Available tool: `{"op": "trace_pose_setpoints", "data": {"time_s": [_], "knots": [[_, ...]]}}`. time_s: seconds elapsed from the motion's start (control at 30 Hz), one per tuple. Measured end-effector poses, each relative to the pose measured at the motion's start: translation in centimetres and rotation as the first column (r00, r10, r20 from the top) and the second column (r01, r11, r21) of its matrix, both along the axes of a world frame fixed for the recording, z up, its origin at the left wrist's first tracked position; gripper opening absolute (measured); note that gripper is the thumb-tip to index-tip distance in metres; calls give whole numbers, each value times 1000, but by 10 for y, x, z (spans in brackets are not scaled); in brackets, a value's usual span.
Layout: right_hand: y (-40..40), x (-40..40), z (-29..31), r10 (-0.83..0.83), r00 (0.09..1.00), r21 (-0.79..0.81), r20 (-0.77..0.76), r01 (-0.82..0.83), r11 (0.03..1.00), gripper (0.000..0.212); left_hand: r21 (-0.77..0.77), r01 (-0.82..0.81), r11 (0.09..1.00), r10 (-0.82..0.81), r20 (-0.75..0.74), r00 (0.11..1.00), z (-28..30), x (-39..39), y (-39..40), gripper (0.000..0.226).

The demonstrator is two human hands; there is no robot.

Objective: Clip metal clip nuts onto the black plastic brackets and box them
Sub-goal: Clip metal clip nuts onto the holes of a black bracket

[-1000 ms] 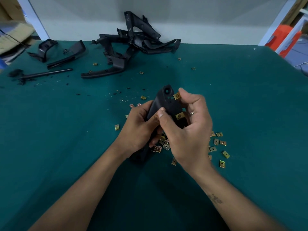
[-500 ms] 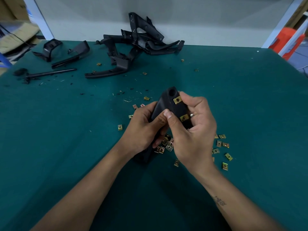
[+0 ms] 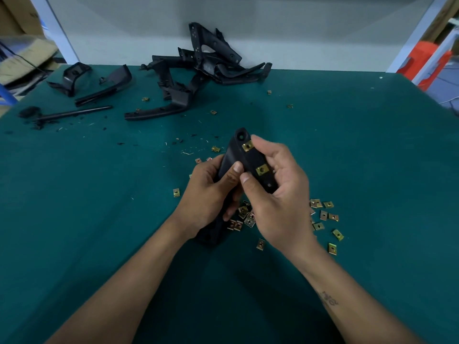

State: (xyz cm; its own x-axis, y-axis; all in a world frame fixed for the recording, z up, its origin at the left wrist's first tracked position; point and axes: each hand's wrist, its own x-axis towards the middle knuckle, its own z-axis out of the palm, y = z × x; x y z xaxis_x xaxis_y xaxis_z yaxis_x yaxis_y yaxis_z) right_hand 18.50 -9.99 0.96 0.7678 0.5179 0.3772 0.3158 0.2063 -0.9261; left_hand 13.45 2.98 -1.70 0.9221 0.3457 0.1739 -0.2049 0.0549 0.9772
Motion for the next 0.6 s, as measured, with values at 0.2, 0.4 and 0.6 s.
{"op": "trace_pose_setpoints", "data": {"time_s": [0.2,0.4,0.6], "knots": [[-3,8,-2,-86,989,-73,121,95,993,77,-355,-171,919,177,-16,984,9,4,0,34],[-2,6,-5,12,987,-243,159,27,970,30,-565,-409,716,460,-58,886,17,5,11,41],[8,-4,-14,372,900,-285,-229,-427,858,21,-391,-392,833,415,-28,909,21,0,-1,43]]}}
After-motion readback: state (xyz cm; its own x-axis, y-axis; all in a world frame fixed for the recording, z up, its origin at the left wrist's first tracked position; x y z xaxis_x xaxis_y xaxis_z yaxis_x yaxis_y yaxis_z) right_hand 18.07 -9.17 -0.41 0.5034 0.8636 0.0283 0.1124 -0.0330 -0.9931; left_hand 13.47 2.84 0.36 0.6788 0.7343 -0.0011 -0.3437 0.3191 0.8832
